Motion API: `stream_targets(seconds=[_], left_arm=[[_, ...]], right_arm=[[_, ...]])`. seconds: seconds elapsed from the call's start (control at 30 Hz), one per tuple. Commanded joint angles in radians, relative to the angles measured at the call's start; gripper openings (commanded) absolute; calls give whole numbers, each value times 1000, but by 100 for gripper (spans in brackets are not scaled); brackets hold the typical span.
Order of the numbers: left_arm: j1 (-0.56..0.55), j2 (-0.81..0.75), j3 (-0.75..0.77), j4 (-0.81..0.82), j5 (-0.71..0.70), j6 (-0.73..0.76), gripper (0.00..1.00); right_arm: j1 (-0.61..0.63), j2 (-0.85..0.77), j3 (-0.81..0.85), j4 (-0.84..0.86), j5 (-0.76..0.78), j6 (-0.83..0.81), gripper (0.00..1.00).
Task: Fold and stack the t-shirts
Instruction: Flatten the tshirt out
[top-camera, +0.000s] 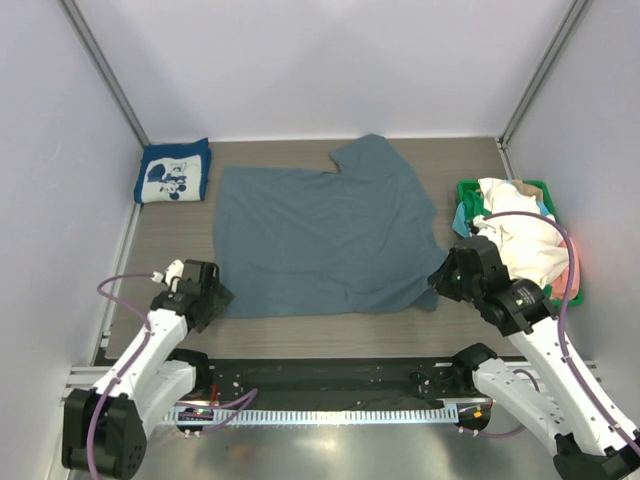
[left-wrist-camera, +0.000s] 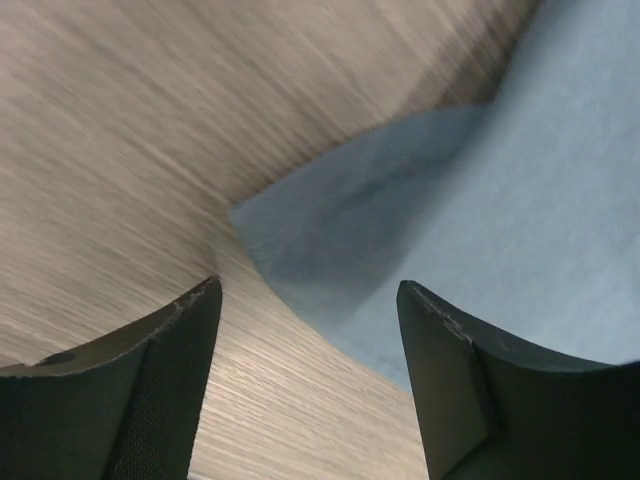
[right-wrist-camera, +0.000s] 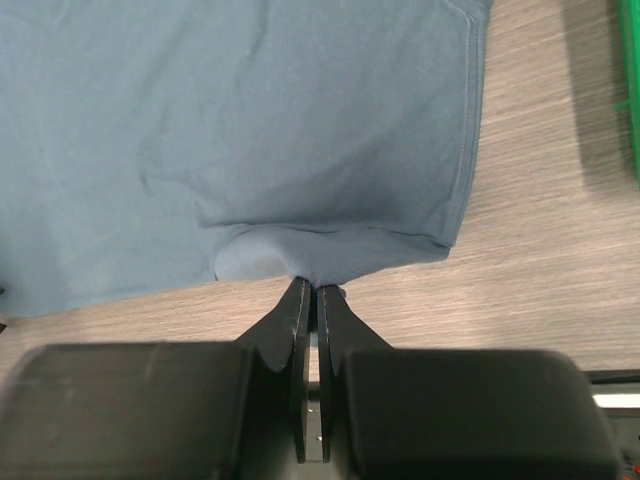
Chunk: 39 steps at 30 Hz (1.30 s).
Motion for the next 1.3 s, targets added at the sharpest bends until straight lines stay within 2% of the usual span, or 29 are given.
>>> stream_targets(seconds=[0.0, 0.07, 0.1, 0.13, 0.27, 0.33, 0.43, 0.6, 1.03, 1.13, 1.2, 1.23, 1.27], left_arm=[[10, -56, -36, 37, -96, -68, 69], [10, -115, -22, -5, -153, -76, 62], [10, -134, -15, -43, -175, -79, 53], [10, -186, -4, -66, -202, -98, 51], [13, -302, -30, -115, -233, -144, 49], [13, -308, -34, -117, -232, -145, 49], [13, -256, -31, -100, -207, -142, 52], [14, -137, -30, -42, -164, -125, 51], [14, 35, -37, 95, -101, -83, 48], [34, 63, -36, 119, -81, -66, 37], [49, 80, -37, 139, -55, -51, 22], [49, 83, -39, 144, -51, -45, 19], [51, 89, -36, 149, -47, -42, 8]], right_arm=[[1, 8, 15, 49, 0, -37, 1], [1, 15, 10, 54, -6, -39, 1], [1, 16, 3, 58, -9, -39, 1], [1, 16, 0, 66, -11, -40, 1], [1, 30, -11, 83, -23, -44, 1], [1, 45, -16, 94, -28, -48, 1], [1, 59, -16, 106, -33, -53, 1], [1, 74, -22, 124, -34, -57, 1], [-2, 96, -37, 150, -29, -60, 1], [-3, 94, -42, 150, -29, -57, 1], [-2, 87, -46, 150, -28, -53, 1], [-3, 85, -48, 150, -28, -53, 1], [-3, 85, -49, 150, -28, -51, 1]])
